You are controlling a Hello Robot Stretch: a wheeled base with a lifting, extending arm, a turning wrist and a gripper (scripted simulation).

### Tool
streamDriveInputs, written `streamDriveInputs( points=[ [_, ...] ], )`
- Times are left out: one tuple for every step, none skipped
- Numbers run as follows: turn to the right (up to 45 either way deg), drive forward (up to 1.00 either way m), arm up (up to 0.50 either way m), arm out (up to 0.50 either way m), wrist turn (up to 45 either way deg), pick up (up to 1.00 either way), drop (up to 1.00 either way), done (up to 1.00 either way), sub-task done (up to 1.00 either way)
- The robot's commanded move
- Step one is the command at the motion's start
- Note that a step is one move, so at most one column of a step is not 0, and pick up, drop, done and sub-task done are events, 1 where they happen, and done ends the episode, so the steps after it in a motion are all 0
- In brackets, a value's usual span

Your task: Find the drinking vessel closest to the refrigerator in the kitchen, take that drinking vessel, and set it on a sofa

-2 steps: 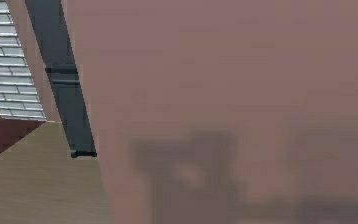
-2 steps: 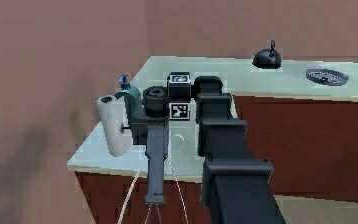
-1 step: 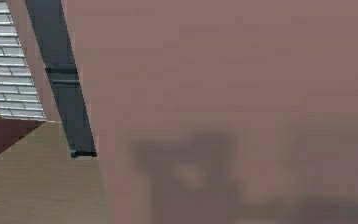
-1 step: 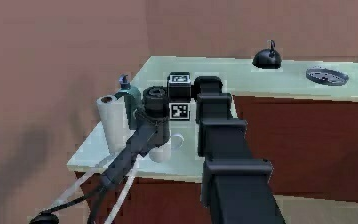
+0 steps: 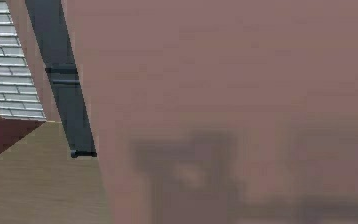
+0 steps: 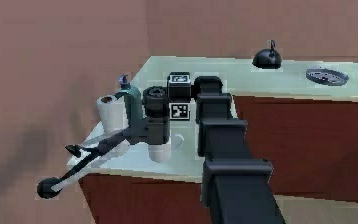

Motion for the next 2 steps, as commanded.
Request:
streamDriveInputs(
  points=[
    [0.0,0.0,0.0,0.0,45.0,0.0,0.0,0.0,0.0],
    [0.0,0.0,0.0,0.0,33.0,0.0,0.0,0.0,0.0]
  ],
)
